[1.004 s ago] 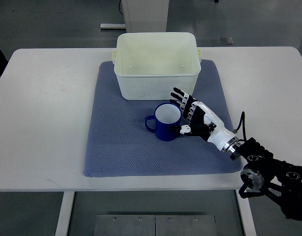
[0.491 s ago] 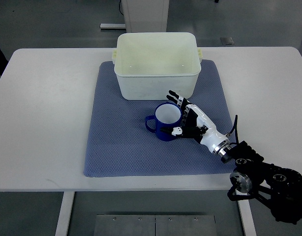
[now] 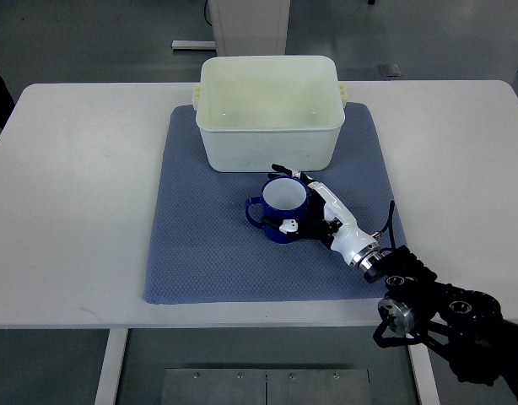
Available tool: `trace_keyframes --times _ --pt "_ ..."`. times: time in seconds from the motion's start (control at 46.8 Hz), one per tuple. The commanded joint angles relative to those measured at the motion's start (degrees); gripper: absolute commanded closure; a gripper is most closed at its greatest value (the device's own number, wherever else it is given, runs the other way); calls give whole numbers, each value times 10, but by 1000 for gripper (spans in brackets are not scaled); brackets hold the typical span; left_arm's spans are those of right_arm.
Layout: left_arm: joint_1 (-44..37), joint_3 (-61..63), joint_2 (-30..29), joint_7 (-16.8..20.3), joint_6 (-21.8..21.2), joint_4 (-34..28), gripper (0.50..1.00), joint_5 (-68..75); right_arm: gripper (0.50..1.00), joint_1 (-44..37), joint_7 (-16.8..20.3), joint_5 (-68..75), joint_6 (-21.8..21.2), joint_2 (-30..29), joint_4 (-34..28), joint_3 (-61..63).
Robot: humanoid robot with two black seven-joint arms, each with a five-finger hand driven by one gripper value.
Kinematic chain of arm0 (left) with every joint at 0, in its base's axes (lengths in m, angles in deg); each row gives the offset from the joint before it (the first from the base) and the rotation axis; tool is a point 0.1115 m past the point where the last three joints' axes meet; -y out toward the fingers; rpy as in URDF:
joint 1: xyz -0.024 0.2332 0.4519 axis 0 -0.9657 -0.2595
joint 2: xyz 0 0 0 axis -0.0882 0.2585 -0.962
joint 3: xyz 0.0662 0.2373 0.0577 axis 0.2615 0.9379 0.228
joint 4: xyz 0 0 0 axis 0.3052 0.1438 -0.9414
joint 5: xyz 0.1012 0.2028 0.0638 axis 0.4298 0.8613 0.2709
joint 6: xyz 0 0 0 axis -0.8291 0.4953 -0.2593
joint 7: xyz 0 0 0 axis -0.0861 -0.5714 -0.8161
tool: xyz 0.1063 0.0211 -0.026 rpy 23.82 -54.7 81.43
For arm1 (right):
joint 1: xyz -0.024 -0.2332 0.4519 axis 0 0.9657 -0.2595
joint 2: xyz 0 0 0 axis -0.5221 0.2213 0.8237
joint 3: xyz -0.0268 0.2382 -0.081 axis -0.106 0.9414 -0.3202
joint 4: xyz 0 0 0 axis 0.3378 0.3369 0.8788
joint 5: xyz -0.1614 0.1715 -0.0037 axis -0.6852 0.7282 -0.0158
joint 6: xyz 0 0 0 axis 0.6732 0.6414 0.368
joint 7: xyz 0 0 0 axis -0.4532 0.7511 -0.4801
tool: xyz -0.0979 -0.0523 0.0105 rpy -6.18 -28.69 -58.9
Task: Place cup in box with right hand
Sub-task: 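Close the right hand's fingers around the dark blue mug body, then lift the mug with the right hand and carry it away from the robot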
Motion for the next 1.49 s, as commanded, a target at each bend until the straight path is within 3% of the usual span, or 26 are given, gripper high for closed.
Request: trace_keyframes --times 0.0,0.021,0.32,0.705,1.11,1.473 --pt "0 0 0 -1 0 0 500 0 952 -1 0 0 13 -2 0 0" --pt "0 0 0 -1 0 0 500 0 1000 -1 0 0 17 -2 0 1" --pt "0 0 0 -1 0 1 500 0 1000 -23 0 -19 25 11 -5 -6" --pt "0 0 0 -1 0 0 500 0 1000 -25 0 -11 14 166 -31 -2" --pt "0 0 0 -1 0 1 500 0 1000 -58 0 20 -48 282 -33 37" --pt "0 0 0 -1 0 1 500 0 1000 -164 0 36 -71 295 -11 36"
